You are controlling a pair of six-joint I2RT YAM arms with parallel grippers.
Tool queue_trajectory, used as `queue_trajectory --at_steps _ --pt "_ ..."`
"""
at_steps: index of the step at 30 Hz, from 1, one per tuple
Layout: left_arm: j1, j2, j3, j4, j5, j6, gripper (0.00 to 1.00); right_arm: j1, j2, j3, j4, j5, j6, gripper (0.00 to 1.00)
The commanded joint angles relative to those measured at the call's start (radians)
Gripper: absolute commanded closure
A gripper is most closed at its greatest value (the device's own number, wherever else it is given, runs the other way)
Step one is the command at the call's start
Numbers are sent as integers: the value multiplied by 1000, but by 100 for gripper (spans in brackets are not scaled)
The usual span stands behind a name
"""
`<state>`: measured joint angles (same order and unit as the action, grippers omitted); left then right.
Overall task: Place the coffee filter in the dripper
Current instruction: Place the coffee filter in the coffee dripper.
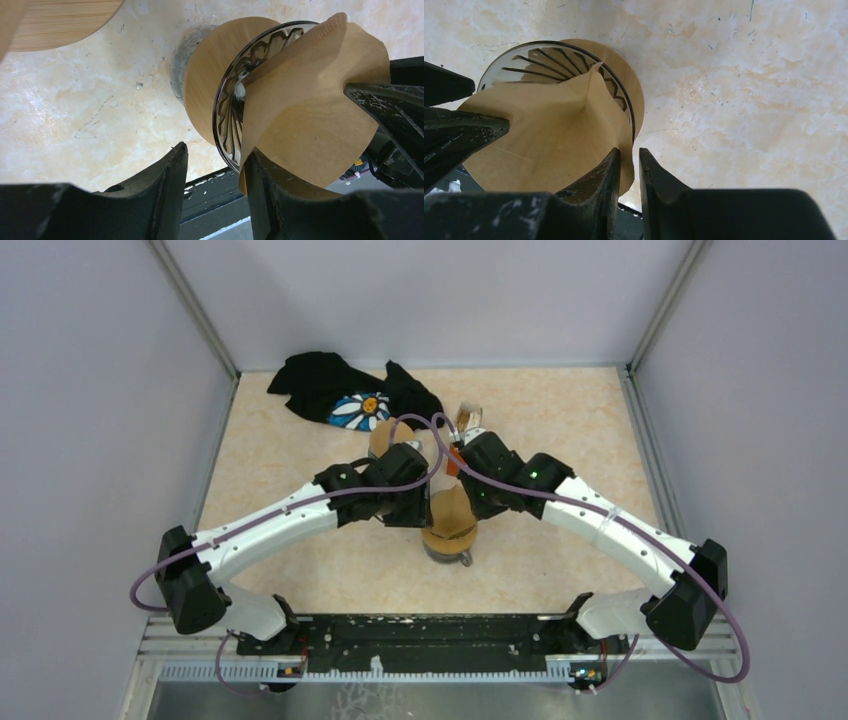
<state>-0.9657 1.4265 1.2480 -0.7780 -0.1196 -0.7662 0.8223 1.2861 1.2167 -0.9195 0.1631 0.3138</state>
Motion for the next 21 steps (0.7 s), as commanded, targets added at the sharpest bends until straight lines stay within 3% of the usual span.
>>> queue_trajectory --at_steps 1,14,21 --pt "4 -27 -22 55 -14 -5 48 -5 -39 -4 51 10 -11 78" --pt "4 -45 -64 91 -28 -10 45 -5 -53 -37 86 18 -7 64" --pt "4 -40 -77 105 -26 -10 44 -4 -47 -75 118 13 -4 63"
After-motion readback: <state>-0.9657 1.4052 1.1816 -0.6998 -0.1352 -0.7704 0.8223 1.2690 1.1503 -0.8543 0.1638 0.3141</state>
